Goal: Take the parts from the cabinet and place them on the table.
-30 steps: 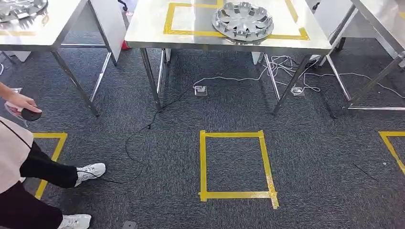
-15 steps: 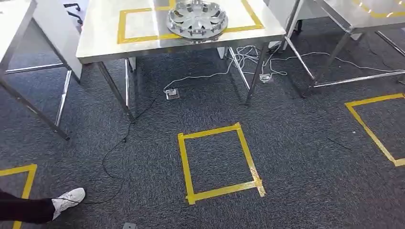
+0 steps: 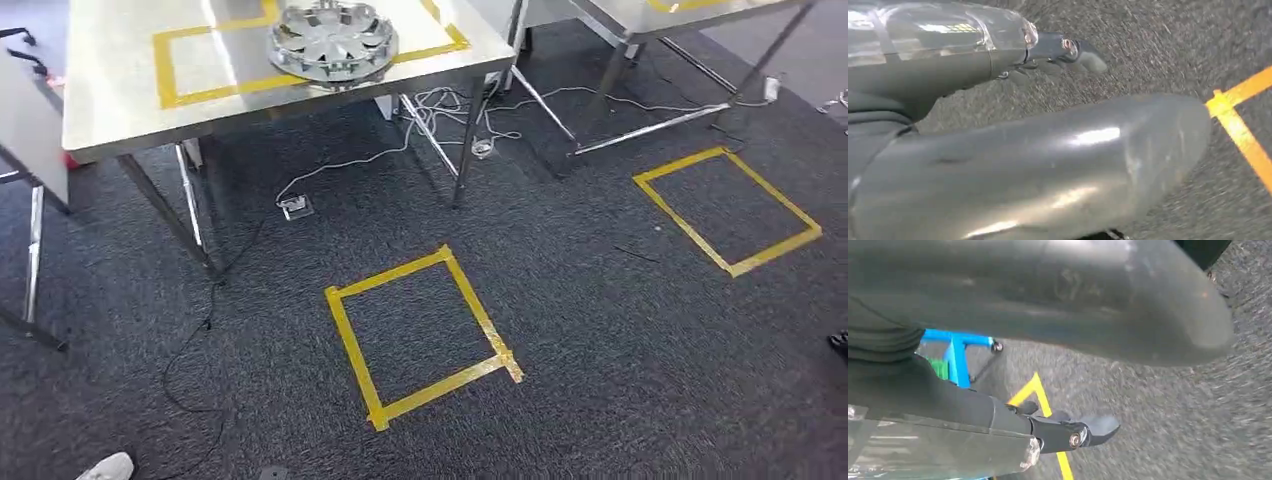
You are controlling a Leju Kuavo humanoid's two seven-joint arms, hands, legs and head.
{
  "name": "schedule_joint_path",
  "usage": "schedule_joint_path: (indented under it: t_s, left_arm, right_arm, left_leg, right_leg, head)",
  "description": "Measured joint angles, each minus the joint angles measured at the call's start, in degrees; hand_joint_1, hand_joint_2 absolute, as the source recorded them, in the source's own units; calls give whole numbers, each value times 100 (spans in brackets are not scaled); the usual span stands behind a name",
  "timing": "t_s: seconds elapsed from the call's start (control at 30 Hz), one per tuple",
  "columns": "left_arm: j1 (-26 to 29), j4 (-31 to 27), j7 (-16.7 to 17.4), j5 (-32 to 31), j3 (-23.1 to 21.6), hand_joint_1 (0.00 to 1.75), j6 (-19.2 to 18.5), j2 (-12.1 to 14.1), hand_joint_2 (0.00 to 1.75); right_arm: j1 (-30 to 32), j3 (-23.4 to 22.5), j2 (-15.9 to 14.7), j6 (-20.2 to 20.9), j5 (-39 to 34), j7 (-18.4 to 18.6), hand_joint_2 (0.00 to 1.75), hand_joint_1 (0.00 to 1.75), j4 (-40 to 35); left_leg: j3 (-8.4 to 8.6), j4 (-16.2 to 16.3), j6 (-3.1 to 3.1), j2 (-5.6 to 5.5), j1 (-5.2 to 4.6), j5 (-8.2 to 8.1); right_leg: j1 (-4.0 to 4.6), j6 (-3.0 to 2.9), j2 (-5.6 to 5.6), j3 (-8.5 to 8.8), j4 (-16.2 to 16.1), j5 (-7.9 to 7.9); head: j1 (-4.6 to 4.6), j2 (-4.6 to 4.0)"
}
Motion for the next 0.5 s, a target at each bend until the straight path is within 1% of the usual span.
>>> schedule_joint_path:
  t_s: [0.03, 0.07, 0.1, 0.13, 0.17, 0.2, 0.27, 0.3, 0.33, 0.37, 0.4, 0.43, 0.47, 0.5]
  left_arm:
    - [-8, 0, 0, 0, 0, 0, 0, 0, 0]
    - [-16, 0, 2, 0, 0, 0, 0, 0, 0]
    - [-30, 0, 2, 0, 0, 0, 0, -4, 0]
    - [-46, -2, 2, 0, 0, 0, 0, -28, 0]
    - [-53, -2, 0, 0, 0, 0, 0, -26, 0]
    - [-54, -6, 0, 0, -2, 0, 0, -46, 0]
    - [-52, -9, 7, 0, -7, 0, -2, -52, 0]
    - [-62, -15, 7, 0, -24, 0, -9, -64, 0]
    - [-73, -11, 7, 0, -35, 0, -9, -50, 0]
    - [-76, -13, -2, 0, -41, 0, -9, -50, 0]
    - [-68, -11, -6, 0, -44, 0, -11, -48, 0]
    - [-49, -9, 2, 2, -46, 0, -15, -44, 0]
    - [-30, -6, 9, 2, -48, 0, -15, -42, 0]
    - [-21, -4, 13, 2, -48, 0, -17, -39, 0]
  right_arm:
    - [15, -2, -2, 2, 0, 0, 0, 0, 2]
    - [18, -5, -2, 2, 0, 0, 0, 0, 2]
    - [15, -5, -7, 2, 2, 0, 0, 0, 2]
    - [4, -5, -35, 2, 2, 0, 0, 0, 0]
    - [-10, -5, -24, 4, 9, 0, 0, 0, 7]
    - [-11, -5, -33, 4, 11, 0, 0, 0, 7]
    - [9, -5, -35, 4, 13, 0, 0, 0, 9]
    - [20, -5, -33, 4, 15, 0, 0, 0, 9]
    - [30, -7, -31, 4, 15, 0, 0, 0, 9]
    - [9, -7, -31, 2, 15, 0, 0, 0, 9]
    - [-19, -7, -31, 0, 15, 0, 0, 0, 9]
    - [-22, -7, -28, 2, 17, 2, 0, 0, 9]
    - [-17, -7, -18, 0, 15, 7, 0, 0, 11]
    - [-8, -7, -7, -2, 17, 9, 0, 0, 11]
  left_leg:
    - [9, 0, 8, 62, -37, -11]
    - [25, -1, 10, 106, -63, -15]
    - [42, -6, 19, 157, -79, -23]
    - [45, -12, 15, 192, -85, -30]
    - [25, -6, 1, 214, -106, -36]
    - [12, -12, -16, 264, -90, -25]
    - [43, -40, -29, 337, -75, -21]
    - [82, -110, -66, 376, -124, -29]
    - [59, 16, -112, -90, -75, -113]
    - [-84, 313, -139, -317, -48, -310]
    - [-312, 788, -181, -398, -21, -535]
    - [-532, 1230, -215, -406, 13, -709]
    - [-694, 1508, -252, -396, 48, -766]
    - [-755, 1545, -291, -378, 80, -695]
  right_leg:
    - [26, -55, -4, 177, -295, 215]
    - [66, -132, -33, 438, -786, 473]
    - [154, -264, -167, 740, -1357, 718]
    - [242, -409, -396, 907, -1668, 655]
    - [244, -427, -412, 929, -1790, 648]
    - [265, -444, -354, 909, -1776, 658]
    - [281, -472, -291, 910, -1807, 668]
    - [228, -514, -205, 1045, -2017, 777]
    - [189, -447, -166, 1093, -2129, 842]
    - [157, -461, -118, 1108, -2182, 876]
    - [128, -462, -42, 1099, -2195, 890]
    - [114, -458, 41, 1099, -2191, 890]
    - [99, -444, 118, 1102, -2184, 882]
    - [74, -419, 198, 1102, -2166, 873]
  head:
    - [20, 0]
    - [46, 0]
    - [44, 0]
    - [9, 0]
    - [11, 0]
    - [20, 0]
    - [35, 0]
    - [87, 0]
    - [89, 0]
    - [75, 0]
    - [31, 0]
    - [-11, 0]
    - [-37, 0]
    - [-48, 0]
